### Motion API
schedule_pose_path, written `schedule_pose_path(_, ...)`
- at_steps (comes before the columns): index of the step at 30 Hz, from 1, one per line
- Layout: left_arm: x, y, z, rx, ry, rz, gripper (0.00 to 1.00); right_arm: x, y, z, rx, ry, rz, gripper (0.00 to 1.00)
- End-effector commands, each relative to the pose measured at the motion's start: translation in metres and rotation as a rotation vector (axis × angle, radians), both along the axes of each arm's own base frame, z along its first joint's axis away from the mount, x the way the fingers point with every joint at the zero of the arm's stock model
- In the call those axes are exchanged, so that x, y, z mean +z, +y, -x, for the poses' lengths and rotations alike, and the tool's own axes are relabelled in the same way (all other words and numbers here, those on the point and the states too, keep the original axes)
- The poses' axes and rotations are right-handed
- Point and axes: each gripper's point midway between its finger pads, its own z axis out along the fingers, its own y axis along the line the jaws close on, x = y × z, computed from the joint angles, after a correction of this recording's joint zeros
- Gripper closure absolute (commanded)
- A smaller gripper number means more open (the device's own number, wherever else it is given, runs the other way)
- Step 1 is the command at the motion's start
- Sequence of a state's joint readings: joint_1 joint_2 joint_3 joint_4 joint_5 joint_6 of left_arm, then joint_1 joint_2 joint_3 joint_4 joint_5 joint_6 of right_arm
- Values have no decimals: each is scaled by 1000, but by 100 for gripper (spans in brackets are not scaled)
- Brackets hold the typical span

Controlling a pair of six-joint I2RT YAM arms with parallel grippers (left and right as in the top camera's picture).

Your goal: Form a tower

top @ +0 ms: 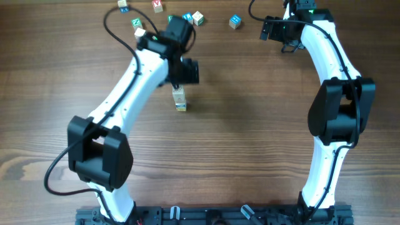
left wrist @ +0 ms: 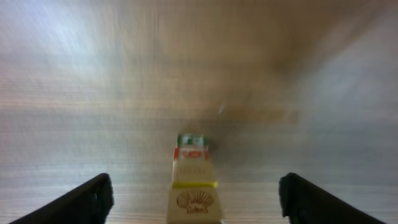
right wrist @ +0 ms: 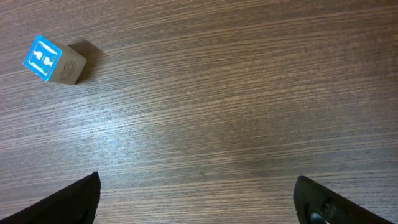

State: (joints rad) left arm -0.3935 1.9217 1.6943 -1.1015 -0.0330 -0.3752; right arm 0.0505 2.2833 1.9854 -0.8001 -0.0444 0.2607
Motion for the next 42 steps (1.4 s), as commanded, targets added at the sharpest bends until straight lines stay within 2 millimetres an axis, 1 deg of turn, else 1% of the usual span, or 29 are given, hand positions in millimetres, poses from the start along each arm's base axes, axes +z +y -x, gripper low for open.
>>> schedule_pose_path(1, 50, 25, -35, 77, -144, 38, 0, 15, 2, -2, -1, -31, -5, 0)
schedule_pose_path(3, 52, 40, -40, 110, -150, 37, 0, 15, 2, -2, -1, -31, -5, 0)
schedule_pose_path(5, 49, 58, -39, 149, -128, 27, 0, 15, 2, -2, -1, -31, -5, 0)
schedule_pose_path(7, 47, 69, -36, 173, -105, 18, 0, 15, 2, -3, -1, -31, -5, 0)
schedule_pose_path(9, 47, 78, -37, 193, -105, 17, 0, 15, 2, -2, 0, -31, -5, 0)
schedule_pose_path(11, 47, 81, -38, 200, -105, 17, 0, 15, 2, -2, 0, -31, -5, 0)
schedule_pose_path(24, 47, 81, -38, 199, -105, 17, 0, 15, 2, -3, -1, -31, -5, 0)
schedule_pose_path(25, 50, 81, -37, 199, -110, 18, 0, 15, 2, -2, -1, -31, -5, 0)
schedule_pose_path(27, 64, 81, -35, 200, -144, 29, 0, 15, 2, -2, -1, -31, -5, 0)
schedule_pose_path(30, 98, 91, -24, 207, -220, 4, 0, 15, 2, -2, -1, -31, -5, 0)
schedule_pose_path(33, 142, 109, -14, 197, -350, -58, 0, 15, 2, -2, -1, -31, -5, 0)
schedule_pose_path(34, 161, 118, -7, 185, -400, -80, 0, 15, 2, -2, -1, -31, -5, 0)
schedule_pose_path(35, 190, 129, 7, 171, -477, -96, 0, 15, 2, -2, -1, -31, -5, 0)
schedule_pose_path(36, 209, 138, 18, 179, -527, -99, 0, 15, 2, -2, -1, -31, -5, 0)
schedule_pose_path(37, 230, 152, 34, 212, -581, -96, 0, 15, 2, -2, -1, -31, -5, 0)
schedule_pose_path(38, 246, 165, 52, 247, -623, -96, 0, 15, 2, -3, -1, -31, -5, 0)
schedule_pose_path(40, 260, 182, 82, 296, -656, -105, 0, 15, 2, -2, -1, -31, -5, 0)
schedule_pose_path(41, 264, 191, 100, 326, -665, -114, 0, 15, 2, -3, -1, -31, -5, 0)
schedule_pose_path(42, 264, 203, 123, 373, -671, -124, 0, 15, 2, -3, -1, -31, -5, 0)
